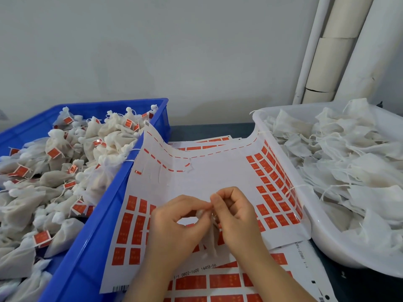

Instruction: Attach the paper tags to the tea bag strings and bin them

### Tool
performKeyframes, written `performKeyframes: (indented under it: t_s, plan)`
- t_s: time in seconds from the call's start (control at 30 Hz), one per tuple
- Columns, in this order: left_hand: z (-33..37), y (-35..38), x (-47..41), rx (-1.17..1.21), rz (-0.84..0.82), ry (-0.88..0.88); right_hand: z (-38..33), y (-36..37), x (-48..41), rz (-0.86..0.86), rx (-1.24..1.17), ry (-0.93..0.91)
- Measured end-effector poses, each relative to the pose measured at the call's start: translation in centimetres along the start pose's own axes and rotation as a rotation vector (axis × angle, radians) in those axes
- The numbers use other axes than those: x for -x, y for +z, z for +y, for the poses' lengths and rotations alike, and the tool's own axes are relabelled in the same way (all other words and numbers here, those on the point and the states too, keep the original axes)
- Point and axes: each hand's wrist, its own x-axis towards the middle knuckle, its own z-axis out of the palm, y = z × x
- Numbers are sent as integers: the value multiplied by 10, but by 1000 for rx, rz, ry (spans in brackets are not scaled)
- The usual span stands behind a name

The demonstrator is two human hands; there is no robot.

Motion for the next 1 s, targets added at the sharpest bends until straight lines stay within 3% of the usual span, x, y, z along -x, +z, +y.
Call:
performKeyframes:
  t_s: [0.2, 0.53, 0.83, 1.0]
  plan:
    - [1, 4, 2, -211, 3, 103, 4, -1, -1, 3, 20, -40]
    - [1, 13, 7, -373, -75, 55, 4, -4, -3, -64, 116, -43]
    - [-5, 11, 9, -171, 1, -124, 0, -13, -7, -196, 121, -46]
    - [-5, 9, 8, -153, -15, -140, -1, -16, -7, -167, 86, -64]
